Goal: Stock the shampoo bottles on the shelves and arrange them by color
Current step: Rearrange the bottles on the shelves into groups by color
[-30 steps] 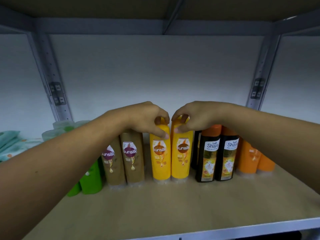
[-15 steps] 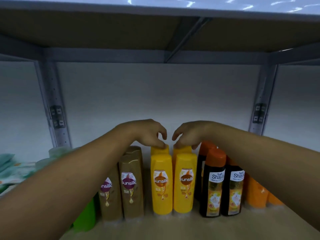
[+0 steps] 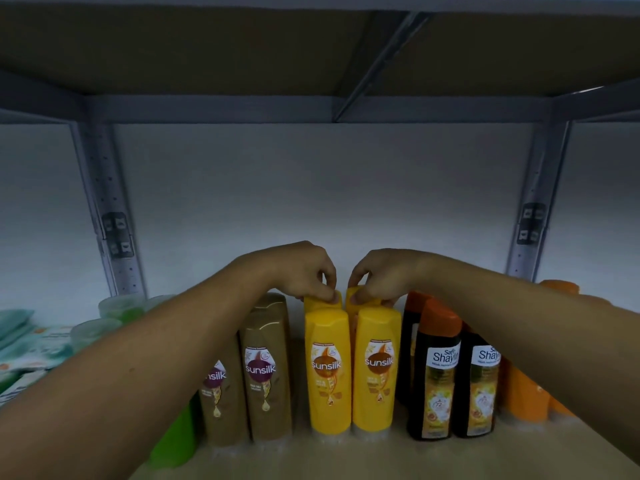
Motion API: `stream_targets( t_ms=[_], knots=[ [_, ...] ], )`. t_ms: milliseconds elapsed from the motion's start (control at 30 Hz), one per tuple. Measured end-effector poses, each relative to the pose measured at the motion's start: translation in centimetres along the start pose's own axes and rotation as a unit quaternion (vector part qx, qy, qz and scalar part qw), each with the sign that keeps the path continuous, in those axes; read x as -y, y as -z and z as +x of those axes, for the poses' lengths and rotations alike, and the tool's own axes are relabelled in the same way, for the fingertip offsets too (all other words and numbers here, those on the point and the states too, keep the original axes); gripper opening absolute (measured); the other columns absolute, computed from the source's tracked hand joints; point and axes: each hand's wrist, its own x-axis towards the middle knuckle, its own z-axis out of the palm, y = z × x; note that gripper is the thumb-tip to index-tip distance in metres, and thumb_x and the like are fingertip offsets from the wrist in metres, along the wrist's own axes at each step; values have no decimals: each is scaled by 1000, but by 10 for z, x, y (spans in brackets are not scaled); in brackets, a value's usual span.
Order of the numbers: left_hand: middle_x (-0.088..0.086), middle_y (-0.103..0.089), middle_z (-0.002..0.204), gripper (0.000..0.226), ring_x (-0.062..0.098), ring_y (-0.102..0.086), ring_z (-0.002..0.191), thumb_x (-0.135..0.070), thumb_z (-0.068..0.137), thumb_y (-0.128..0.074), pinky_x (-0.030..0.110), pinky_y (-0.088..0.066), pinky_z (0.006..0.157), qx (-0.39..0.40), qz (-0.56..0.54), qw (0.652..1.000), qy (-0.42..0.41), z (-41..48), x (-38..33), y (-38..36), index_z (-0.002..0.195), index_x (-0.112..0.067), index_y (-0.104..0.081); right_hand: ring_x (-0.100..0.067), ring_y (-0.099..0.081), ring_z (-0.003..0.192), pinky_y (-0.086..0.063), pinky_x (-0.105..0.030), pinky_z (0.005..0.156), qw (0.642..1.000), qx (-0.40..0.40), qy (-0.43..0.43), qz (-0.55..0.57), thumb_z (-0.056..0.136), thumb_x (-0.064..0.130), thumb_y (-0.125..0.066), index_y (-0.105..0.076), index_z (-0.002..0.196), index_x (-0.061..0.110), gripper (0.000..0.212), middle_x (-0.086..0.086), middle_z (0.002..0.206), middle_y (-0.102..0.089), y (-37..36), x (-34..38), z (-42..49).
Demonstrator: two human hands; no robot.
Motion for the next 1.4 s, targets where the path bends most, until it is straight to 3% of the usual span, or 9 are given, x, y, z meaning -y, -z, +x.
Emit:
stream_targets(
  t_ms=[200,367,533,733,900,1000,1200,1400],
  knots=[
    [-2,-64,132,45,14,-61,113,-49,99,-53,31,-52,95,-7,13,1000,18,-5,-6,-2,134,-22,-62,-21,-69,95,-61,-25,72,1000,-11,6,0,97,36,-63,-54,141,26,46,-3,143,-48,4,-2,-15],
    [-4,-64,132,42,12,-61,111,-45,100,-54,29,-52,94,-48,13,999,1,-12,-23,7,136,-23,-60,-15,-56,120,-47,-27,96,992,-82,43,-86,100,39,-55,-56,140,25,43,3,142,-54,19,-4,-50],
    [-6,-67,127,39,9,-63,107,-43,99,-56,29,-53,91,-66,21,997,-41,-10,-64,26,133,-25,-61,-14,-58,117,-50,-35,102,989,-85,28,-119,97,36,-57,-60,135,26,40,7,134,-61,39,-21,-101],
    [-9,-67,116,43,9,-61,94,-55,92,-59,34,-56,82,-62,48,994,-80,20,-129,33,128,-30,-61,-17,-55,115,-53,-36,95,980,-36,-39,-192,88,36,-70,-54,137,31,51,7,131,-56,45,-60,-144],
    [-11,-60,89,47,13,-57,84,-61,80,-70,31,-49,66,-32,68,994,-85,45,-163,18,115,-31,-60,-17,-55,103,-47,-30,80,983,-28,-62,-169,86,34,-74,-51,138,27,57,4,122,-61,29,-91,-149],
    [-10,-62,96,52,14,-59,88,-61,76,-75,30,-51,68,-28,65,994,-83,56,-167,10,116,-32,-59,-18,-57,102,-47,-29,78,986,-58,-49,-150,86,33,-74,-53,134,26,53,2,117,-62,23,-102,-143],
    [-8,-64,103,52,15,-57,92,-54,77,-78,32,-52,73,-21,68,994,-84,63,-166,4,119,-30,-61,-21,-62,102,-55,-35,86,989,-63,-51,-123,86,37,-71,-59,132,22,50,-2,115,-65,15,-115,-133],
    [-9,-65,102,50,13,-59,90,-53,78,-78,38,-55,78,-19,53,994,-93,58,-162,7,119,-28,-64,-11,-69,75,-49,-20,55,995,-83,-38,-28,87,29,-74,-54,138,22,55,6,101,-59,14,-122,-130]
  ],
)
